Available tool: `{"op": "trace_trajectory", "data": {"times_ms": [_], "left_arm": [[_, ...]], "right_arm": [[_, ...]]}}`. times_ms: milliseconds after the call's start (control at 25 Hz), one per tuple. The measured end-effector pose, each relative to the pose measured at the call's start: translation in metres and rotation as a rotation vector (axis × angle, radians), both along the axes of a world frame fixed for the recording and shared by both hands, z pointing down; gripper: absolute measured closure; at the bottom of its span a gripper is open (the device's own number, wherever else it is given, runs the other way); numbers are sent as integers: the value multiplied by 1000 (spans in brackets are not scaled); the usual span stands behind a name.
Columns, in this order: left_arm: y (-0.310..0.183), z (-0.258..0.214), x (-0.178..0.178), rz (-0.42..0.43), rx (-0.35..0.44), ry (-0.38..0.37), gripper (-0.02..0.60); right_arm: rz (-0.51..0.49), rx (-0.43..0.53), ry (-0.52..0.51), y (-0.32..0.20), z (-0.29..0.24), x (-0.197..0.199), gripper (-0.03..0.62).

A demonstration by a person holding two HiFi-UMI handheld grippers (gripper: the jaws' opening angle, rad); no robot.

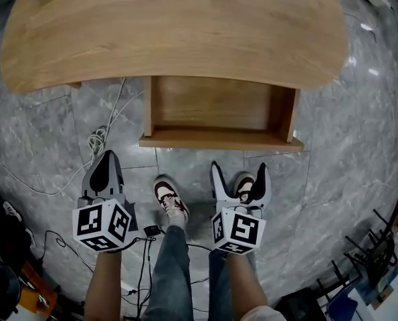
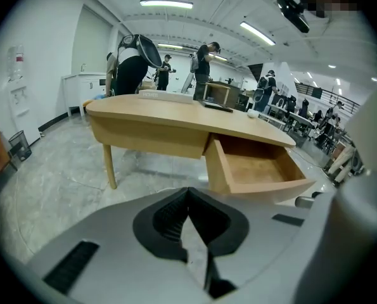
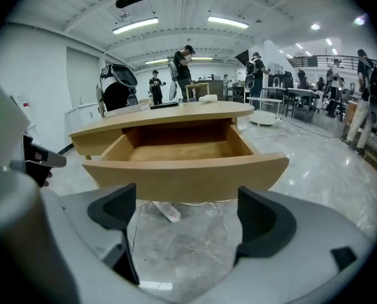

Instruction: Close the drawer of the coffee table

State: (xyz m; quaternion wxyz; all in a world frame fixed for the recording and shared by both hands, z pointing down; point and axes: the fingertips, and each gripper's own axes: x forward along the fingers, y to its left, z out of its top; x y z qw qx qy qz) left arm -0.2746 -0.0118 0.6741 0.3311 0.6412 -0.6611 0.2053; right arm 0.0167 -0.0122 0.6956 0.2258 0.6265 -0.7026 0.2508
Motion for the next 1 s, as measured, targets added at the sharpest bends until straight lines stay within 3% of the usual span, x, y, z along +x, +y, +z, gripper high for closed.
{"op": "trace_trajectory", "data": {"times_ms": [560,1000], "left_arm": [[4,10,-20,-6,-29,-18,586],[11,20,-32,-58,-51,7,586]], "right_arm": [[-51,10,41,-19,25,-21,86],[-56,11,52,-34,37,-31,80]]}}
